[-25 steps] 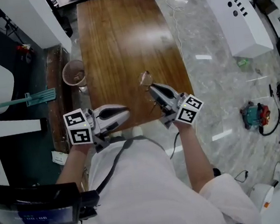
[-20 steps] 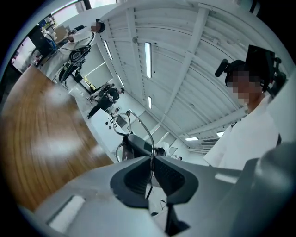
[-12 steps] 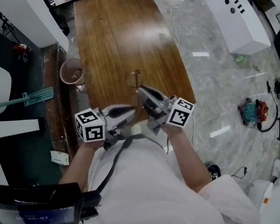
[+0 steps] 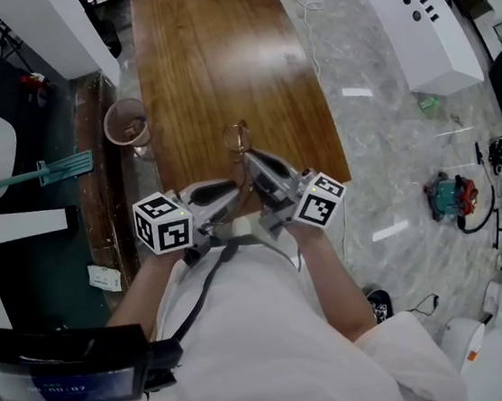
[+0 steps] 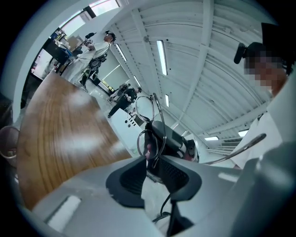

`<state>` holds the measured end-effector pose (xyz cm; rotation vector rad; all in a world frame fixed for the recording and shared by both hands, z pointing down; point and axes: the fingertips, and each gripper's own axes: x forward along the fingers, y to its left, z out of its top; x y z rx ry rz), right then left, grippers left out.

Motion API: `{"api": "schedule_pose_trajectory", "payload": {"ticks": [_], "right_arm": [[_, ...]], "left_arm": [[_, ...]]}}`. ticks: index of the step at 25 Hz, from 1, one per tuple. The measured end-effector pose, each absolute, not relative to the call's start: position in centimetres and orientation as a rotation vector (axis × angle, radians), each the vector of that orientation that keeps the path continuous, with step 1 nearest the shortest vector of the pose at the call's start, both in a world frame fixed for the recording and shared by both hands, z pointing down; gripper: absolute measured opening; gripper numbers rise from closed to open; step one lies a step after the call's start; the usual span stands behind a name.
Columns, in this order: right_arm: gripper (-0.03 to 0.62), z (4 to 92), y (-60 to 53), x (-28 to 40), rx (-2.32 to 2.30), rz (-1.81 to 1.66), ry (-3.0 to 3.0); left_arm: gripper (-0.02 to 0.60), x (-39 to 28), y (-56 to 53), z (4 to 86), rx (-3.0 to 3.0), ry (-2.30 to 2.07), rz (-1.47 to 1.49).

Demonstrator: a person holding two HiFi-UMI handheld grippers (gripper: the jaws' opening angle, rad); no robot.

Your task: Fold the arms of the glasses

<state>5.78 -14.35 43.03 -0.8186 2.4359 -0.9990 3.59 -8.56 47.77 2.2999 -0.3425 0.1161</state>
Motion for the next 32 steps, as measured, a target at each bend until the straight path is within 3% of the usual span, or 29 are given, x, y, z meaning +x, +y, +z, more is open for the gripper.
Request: {"api": "schedule_pose_trajectory", "payload": {"ticks": [14, 19, 28, 32], "right_arm": [[0.031, 42.0, -15.0, 5.8, -0.806, -0.958, 2.387], [0.031, 43.0, -15.8, 8.3, -0.886, -0.962, 2.338], [0.031, 45.5, -17.2, 10.5, -1.014, -1.036, 2.207], [0.031, 45.4, -17.3, 10.1, -1.017, -1.037, 2.195]], "left_arm": [[0.089, 3.5, -8.8, 48.6, 2.260, -0.385, 0.140], [0.115, 2.8, -7.9, 48.5, 2.330, -0.382, 0.160], [0.120, 3.9, -6.6, 43.3, 2.642, -0.302, 0.146], [0.054, 4.5, -7.2, 42.6, 2.678, -0.331, 0.137]]}}
